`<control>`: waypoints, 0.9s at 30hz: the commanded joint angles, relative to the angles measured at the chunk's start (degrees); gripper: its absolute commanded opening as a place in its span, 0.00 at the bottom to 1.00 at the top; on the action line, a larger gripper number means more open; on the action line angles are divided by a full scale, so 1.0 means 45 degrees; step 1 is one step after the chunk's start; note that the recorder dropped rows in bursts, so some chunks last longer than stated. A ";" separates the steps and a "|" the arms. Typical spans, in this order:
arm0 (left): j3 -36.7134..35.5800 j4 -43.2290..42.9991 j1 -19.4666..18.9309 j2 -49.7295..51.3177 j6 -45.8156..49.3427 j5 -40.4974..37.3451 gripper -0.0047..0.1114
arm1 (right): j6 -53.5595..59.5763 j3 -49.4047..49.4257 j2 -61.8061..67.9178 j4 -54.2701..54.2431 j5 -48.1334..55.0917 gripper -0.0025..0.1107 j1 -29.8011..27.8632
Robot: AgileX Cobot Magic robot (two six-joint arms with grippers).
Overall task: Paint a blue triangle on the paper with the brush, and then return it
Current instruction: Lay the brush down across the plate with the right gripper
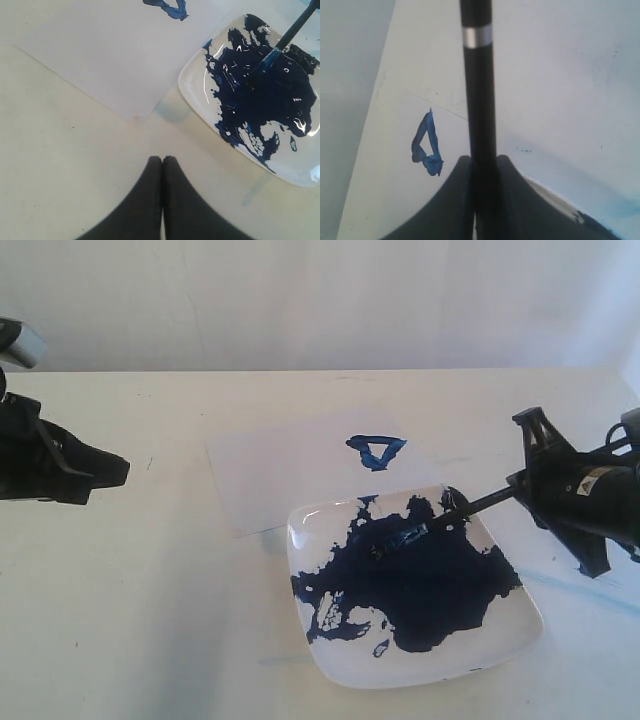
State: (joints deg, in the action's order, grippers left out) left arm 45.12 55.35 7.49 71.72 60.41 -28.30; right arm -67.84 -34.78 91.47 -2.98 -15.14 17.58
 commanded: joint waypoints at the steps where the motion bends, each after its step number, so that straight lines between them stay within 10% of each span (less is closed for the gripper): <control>1: -0.0094 0.0328 -0.0015 -0.0142 0.0002 -0.0309 0.04 | -0.0332 0.0005 0.0020 0.0661 0.0073 0.02 -0.0146; 17: -0.0094 0.0350 -0.0015 -0.0142 0.0002 -0.0274 0.04 | -0.7085 0.0050 0.0020 0.7677 -0.1222 0.02 -0.1541; 27: -0.0094 0.0350 -0.0015 -0.0142 0.0002 -0.0274 0.04 | -0.7313 0.0050 0.0682 0.8035 -0.0549 0.02 -0.1768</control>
State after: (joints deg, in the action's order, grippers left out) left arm 45.12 55.69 7.49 71.72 60.41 -28.72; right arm -100.04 -34.78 92.85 32.28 -17.46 10.26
